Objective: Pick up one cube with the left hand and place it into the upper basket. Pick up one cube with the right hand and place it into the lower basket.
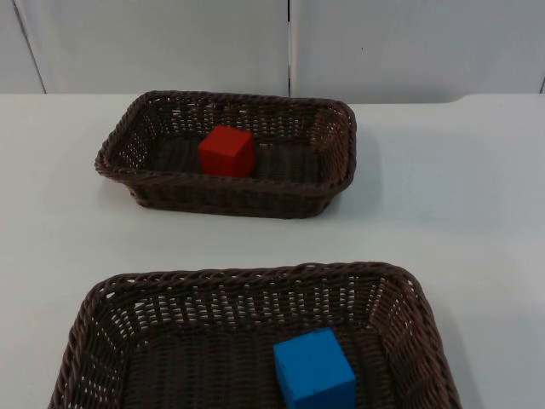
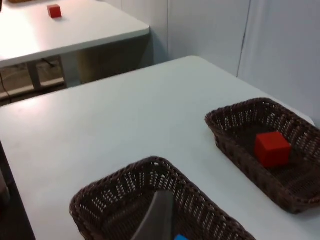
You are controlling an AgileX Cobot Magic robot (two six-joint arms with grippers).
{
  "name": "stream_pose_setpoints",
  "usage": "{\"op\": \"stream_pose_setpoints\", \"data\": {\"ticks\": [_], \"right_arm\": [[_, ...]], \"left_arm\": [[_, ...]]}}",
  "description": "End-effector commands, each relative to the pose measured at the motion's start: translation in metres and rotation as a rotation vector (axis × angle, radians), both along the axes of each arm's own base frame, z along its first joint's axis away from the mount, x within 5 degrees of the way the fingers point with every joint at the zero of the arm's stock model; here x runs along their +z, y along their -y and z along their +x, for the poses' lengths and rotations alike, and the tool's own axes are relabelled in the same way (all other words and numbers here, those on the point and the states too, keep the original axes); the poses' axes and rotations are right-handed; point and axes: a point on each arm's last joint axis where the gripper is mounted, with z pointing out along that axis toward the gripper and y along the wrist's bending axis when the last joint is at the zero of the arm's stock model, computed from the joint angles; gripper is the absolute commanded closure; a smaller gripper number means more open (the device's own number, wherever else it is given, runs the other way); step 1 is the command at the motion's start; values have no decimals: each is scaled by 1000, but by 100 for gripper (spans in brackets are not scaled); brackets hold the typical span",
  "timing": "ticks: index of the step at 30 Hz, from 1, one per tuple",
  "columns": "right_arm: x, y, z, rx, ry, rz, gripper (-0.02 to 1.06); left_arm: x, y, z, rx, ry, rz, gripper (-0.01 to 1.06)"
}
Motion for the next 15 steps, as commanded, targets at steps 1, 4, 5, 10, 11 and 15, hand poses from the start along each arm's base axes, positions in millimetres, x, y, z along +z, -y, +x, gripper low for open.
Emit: {"op": "stream_pose_setpoints", "data": {"ticks": [1,4,5,10,11,15], "right_arm": [[-2,2,-2,6,6,-32,26],[-4,3,-2,7,-1,-48,26],[-4,3,-2,8,-2,-49,26],[-7,5,-4,6,-23,-83,26],[-7,7,-5,6,-17,-80,26],[-6,13,-10,9,-5,-78,26]], "left_arm": [[-18,-2,-1,28,-20,-21,5],[-30,-3,5,66,-76,-19,5],[-33,-3,6,73,-90,-16,5],[-44,-4,12,93,-116,5,5],[-44,-4,12,95,-115,8,5],[-45,-6,14,126,-112,16,5]]}}
